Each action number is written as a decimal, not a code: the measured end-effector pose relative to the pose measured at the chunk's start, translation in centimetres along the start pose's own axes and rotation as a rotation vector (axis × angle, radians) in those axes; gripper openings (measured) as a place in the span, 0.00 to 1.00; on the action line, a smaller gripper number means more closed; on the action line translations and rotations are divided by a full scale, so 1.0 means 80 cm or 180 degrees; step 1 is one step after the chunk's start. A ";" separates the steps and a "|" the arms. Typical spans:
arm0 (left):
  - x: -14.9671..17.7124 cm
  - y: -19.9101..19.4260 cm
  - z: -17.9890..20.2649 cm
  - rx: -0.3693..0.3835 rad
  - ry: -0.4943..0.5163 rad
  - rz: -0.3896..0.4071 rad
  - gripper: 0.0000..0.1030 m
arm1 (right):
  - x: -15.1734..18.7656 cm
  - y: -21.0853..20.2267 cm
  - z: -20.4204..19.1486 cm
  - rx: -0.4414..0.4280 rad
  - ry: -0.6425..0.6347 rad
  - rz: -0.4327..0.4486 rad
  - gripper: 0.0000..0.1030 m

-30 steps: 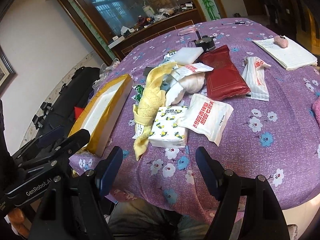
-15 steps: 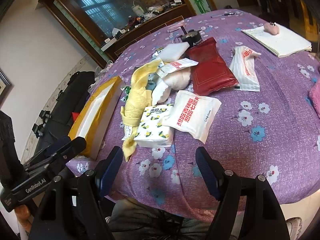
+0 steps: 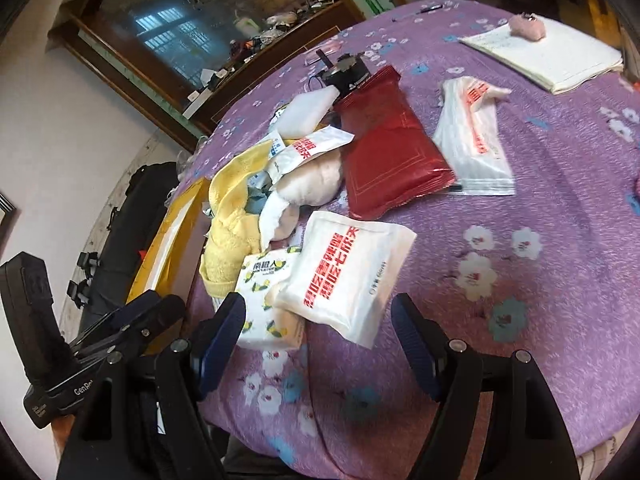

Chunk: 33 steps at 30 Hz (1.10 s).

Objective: Organize soft objects
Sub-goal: 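Grasp the yellow towel with the left gripper while the right gripper grasps the white red-print packet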

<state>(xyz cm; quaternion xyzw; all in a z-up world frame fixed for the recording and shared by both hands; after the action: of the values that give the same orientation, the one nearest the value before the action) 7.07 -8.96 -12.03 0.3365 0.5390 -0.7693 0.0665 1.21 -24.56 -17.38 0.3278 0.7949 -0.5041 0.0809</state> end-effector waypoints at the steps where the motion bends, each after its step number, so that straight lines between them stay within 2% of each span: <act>1: -0.002 -0.001 0.001 -0.0012 0.0015 0.0017 0.78 | -0.001 0.001 -0.002 0.0012 -0.0016 0.0012 0.74; 8: -0.014 0.009 0.005 -0.0125 0.0101 0.0062 0.78 | -0.013 0.005 0.002 0.0196 -0.0110 0.0165 0.74; 11: -0.019 0.021 0.003 -0.0150 0.0132 0.0019 0.78 | -0.019 0.018 0.011 0.0240 0.0023 0.0068 0.74; 16: -0.026 0.031 -0.001 -0.0025 0.0176 -0.0014 0.78 | -0.024 0.024 0.003 0.0473 0.0019 0.0085 0.74; 20: -0.035 0.036 0.001 0.0100 0.0143 -0.0050 0.78 | -0.023 0.027 0.007 0.0542 0.0197 0.0062 0.74; 23: -0.042 0.036 0.009 0.0011 0.0302 -0.0007 0.78 | -0.025 0.021 0.011 0.0602 0.0312 0.0138 0.74; 26: -0.041 0.028 0.007 -0.0006 0.0310 0.0006 0.78 | -0.022 0.017 0.011 0.0595 0.0379 0.0182 0.74; 30: -0.033 0.020 0.006 -0.0004 0.0275 0.0029 0.78 | -0.019 0.013 0.004 0.0582 0.0314 0.0206 0.74; 33: -0.036 0.034 0.009 -0.0035 0.0341 0.0070 0.78 | -0.026 0.029 -0.005 0.0626 0.0228 0.0131 0.74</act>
<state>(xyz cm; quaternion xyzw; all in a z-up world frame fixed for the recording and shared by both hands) 10.18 -11.44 -12.33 0.3827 0.5423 -0.7464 0.0478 4.25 -24.52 -17.98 0.3681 0.7370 -0.5660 0.0302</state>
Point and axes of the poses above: each gripper's, at about its wrist camera, not at the fingertips, and y roughly the way its jaws point, z to its right, x to its underside, the point moved 5 cm from there along y, roughly the way its jaws point, and after that the axes turned 11 degrees about x, right-handed, at the moved point
